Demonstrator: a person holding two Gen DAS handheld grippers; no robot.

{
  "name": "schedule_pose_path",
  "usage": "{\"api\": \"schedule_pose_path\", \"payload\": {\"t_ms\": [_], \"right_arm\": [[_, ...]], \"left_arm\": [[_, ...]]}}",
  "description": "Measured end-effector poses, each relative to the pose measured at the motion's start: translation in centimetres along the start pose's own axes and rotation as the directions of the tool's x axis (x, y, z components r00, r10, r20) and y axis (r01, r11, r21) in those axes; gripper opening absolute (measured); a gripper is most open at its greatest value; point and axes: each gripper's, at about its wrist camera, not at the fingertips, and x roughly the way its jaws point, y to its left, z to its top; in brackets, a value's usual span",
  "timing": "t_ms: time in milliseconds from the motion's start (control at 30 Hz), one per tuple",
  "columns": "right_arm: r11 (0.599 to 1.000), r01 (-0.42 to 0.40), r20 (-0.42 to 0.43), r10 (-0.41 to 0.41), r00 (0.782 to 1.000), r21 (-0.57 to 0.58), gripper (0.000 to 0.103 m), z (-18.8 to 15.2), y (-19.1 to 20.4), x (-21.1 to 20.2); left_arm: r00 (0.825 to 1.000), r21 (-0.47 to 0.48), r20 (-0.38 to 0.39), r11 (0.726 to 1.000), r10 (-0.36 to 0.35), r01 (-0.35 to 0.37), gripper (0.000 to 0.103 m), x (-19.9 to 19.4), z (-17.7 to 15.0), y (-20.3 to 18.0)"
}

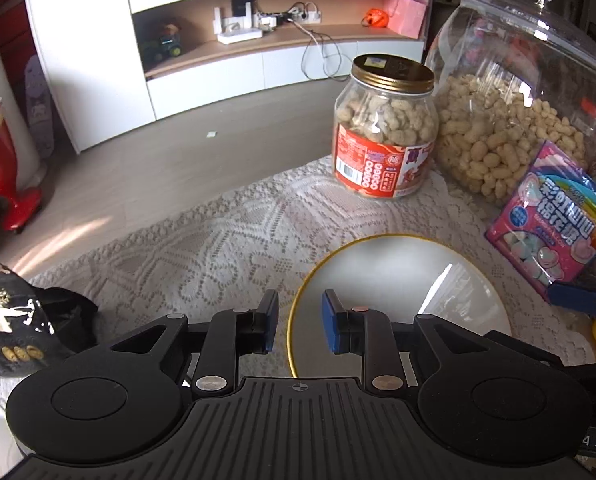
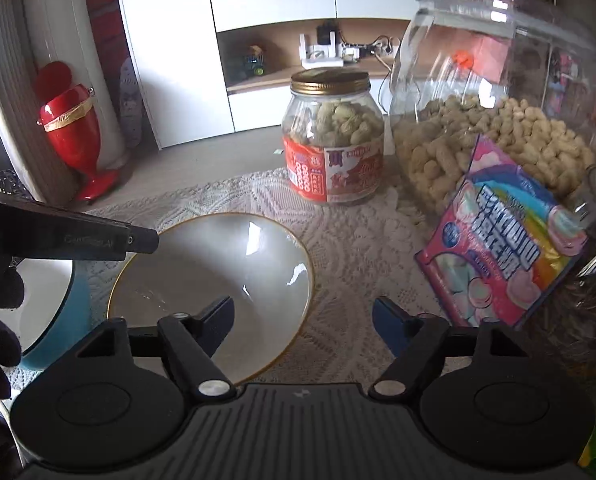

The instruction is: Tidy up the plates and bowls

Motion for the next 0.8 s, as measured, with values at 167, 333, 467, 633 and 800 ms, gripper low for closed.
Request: {"api": "schedule_pose_path", "payload": {"t_ms": [167, 333, 467, 633, 800], "right_arm": [[0.993, -0.051, -0.087, 0.060, 0.994, 0.108, 0.047, -1.2, -0.7, 3.1], [0.984, -0.106, -0.119, 0.123, 0.985, 0.143, 0.037, -1.4, -0.7, 4.6], [0.984, -0.116, -0.141, 0.135, 0.981, 0.138, 0.030, -1.4, -0.3, 5.8], [0.981, -0.144, -0.149, 0.163, 0.975, 0.133, 0.025, -1.1, -0.1, 6.6], [0.982, -0.149, -0.163, 0.167, 0.972, 0.118, 0.022, -1.2, -0.2, 6.2]], "left_arm": [[0.998, 0.015, -0.062, 1.000, -0.010, 0.011, 0.032, 2.4, -0.4, 0.4], [0.987, -0.051, -0.125, 0.994, -0.105, 0.099, 0.032, 4.6, -0.5, 0.9], [0.978, -0.068, -0.154, 0.989, -0.144, 0.135, 0.039, 5.8, -0.1, 0.8], [0.969, -0.094, -0.181, 0.984, -0.169, 0.154, 0.044, 6.6, -0.1, 0.7], [0.960, -0.120, -0.212, 0.980, -0.183, 0.160, 0.046, 7.1, -0.5, 0.4]]}}
